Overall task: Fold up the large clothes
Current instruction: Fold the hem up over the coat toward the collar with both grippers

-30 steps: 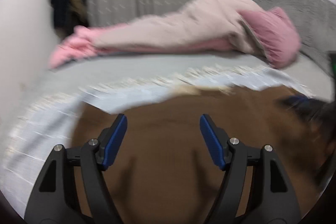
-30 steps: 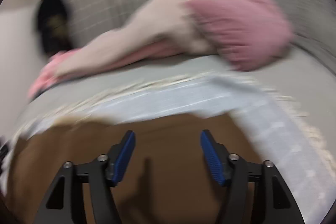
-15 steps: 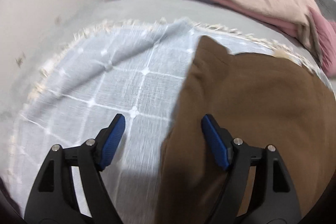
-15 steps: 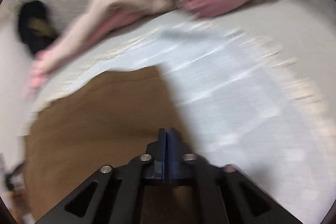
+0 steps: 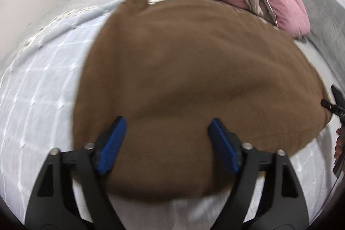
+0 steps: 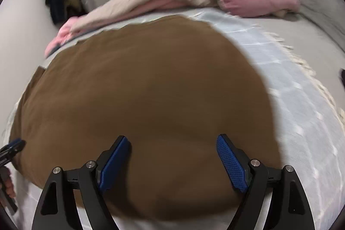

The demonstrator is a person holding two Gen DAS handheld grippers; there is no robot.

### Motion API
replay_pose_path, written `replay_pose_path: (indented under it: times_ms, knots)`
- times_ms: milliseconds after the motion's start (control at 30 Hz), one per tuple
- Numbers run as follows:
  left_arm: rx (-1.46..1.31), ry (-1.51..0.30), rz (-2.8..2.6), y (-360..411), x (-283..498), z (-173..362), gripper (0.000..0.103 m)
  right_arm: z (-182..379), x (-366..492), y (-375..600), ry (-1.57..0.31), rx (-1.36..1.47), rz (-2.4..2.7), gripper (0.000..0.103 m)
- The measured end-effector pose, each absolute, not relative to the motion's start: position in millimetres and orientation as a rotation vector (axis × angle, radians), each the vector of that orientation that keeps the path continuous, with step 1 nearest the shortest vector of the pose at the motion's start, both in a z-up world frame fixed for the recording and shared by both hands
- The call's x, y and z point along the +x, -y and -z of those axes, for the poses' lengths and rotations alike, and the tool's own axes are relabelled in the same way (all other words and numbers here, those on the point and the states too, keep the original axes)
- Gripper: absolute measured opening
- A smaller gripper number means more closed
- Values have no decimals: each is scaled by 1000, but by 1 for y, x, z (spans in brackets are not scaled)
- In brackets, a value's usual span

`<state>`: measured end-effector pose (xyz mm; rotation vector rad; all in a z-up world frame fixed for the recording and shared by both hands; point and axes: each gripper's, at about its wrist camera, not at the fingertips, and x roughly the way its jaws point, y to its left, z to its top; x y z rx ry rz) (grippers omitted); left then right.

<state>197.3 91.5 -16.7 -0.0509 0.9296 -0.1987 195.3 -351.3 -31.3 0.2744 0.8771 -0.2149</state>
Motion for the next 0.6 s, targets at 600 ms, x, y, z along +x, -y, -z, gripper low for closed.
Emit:
replay_pose_path:
  times_ms: [600]
  knots:
    - [-844,-990,215,-161,163,60,95,57,129,424,-819,983,297,86]
